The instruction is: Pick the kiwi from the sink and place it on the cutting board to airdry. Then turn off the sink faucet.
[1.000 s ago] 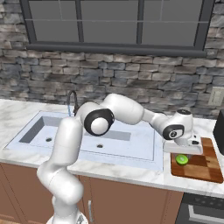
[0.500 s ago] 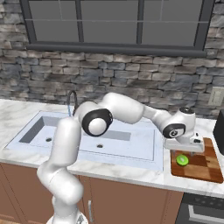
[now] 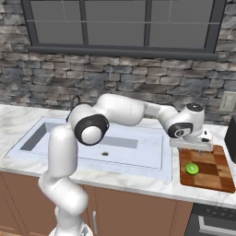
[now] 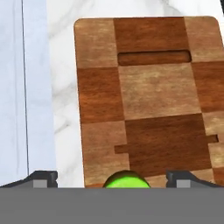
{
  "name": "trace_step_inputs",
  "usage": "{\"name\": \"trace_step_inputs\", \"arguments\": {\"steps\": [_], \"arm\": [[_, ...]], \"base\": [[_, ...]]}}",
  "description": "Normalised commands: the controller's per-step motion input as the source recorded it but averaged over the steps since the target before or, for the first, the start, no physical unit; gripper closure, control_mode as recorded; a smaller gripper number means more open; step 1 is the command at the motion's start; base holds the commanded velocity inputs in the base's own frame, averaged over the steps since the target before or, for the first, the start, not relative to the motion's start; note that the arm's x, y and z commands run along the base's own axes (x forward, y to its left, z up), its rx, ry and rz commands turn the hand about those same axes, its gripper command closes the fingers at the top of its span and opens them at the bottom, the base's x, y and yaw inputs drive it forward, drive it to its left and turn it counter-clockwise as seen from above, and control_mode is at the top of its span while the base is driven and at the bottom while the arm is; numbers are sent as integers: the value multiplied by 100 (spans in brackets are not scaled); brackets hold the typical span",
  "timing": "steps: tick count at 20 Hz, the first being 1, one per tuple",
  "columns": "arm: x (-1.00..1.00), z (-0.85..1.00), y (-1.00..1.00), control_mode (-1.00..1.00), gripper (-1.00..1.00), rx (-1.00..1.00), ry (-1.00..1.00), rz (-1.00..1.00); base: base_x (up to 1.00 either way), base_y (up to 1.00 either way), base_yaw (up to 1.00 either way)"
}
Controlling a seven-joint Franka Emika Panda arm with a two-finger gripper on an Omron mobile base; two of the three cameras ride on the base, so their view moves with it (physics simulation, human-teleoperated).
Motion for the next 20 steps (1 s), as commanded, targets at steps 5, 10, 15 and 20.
{"name": "trace_step_inputs", "arguments": {"steps": [5,10,15,20], "arm": [[0,32,54,-100,-100,-5,-14,-5],[0,29,61,-100,-100,-5,-9,-6],[0,27,56,-100,-100,-2,-7,-6],[2,21,52,-100,-100,0,-2,-4]], "base": [[0,0,0],[0,0,0],[0,0,0],[0,0,0]]}}
